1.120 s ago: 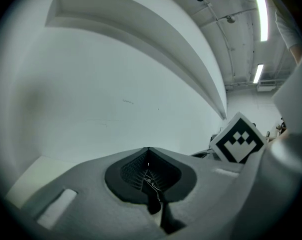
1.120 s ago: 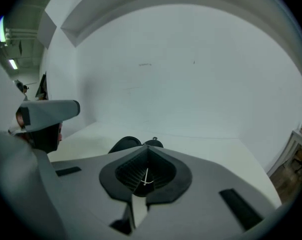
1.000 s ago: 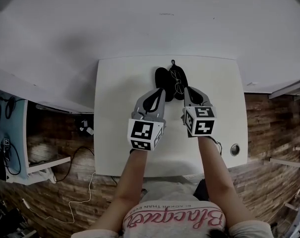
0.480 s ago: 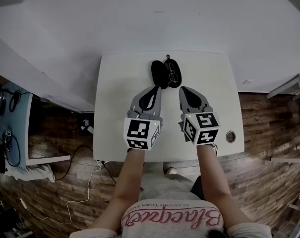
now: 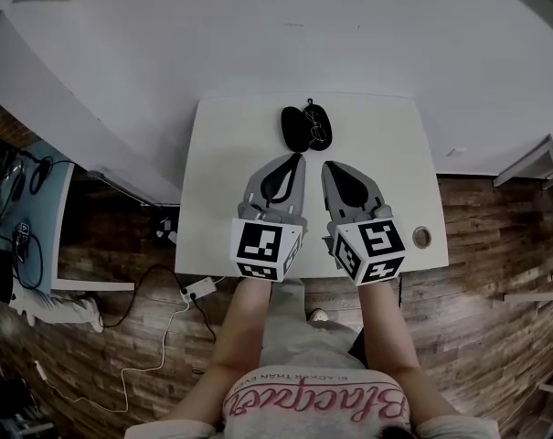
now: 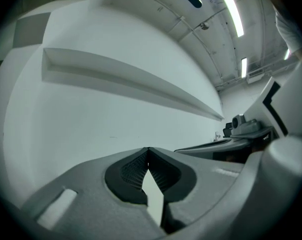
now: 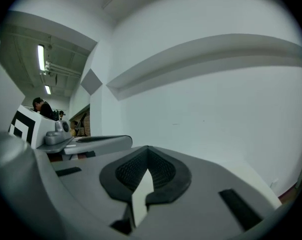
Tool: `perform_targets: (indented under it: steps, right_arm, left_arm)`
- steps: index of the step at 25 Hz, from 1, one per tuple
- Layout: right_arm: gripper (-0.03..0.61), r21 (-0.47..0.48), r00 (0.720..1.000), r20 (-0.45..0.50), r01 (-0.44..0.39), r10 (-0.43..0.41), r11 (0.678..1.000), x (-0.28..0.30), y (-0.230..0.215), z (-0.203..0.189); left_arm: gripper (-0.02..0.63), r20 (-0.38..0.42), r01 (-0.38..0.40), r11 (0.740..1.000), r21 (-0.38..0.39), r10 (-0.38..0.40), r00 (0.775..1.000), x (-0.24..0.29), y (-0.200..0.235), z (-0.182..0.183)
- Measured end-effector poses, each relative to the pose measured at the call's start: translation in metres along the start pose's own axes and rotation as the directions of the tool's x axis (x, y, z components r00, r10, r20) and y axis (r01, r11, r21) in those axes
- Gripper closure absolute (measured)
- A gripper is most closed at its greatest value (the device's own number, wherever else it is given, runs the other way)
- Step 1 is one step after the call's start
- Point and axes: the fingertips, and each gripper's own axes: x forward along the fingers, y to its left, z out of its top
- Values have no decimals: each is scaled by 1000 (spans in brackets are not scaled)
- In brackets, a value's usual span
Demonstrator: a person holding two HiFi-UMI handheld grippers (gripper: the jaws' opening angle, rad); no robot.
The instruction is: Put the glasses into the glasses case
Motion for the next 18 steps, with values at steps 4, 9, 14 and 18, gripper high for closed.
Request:
perform_targets:
  steps: [4, 9, 14, 18]
  right_arm:
    - [572, -22, 997, 52, -50, 51, 999, -21, 16, 12]
    - [571, -40, 995, 77, -58, 61, 997, -42, 25, 17]
    - [571, -124, 993, 108, -30, 43, 992, -65, 32, 27]
    - [571, -165, 990, 141, 3, 21, 986, -86, 35, 37]
  left_arm:
    - [609, 12, -20, 999, 29, 20, 1000, -17, -8, 10]
    - [609, 34, -20, 999, 45, 19, 999, -34, -19, 20]
    - [609, 39, -13, 998, 61, 11, 999, -47, -35, 22]
    - [609, 102, -21, 993, 118, 9, 995, -63, -55, 38]
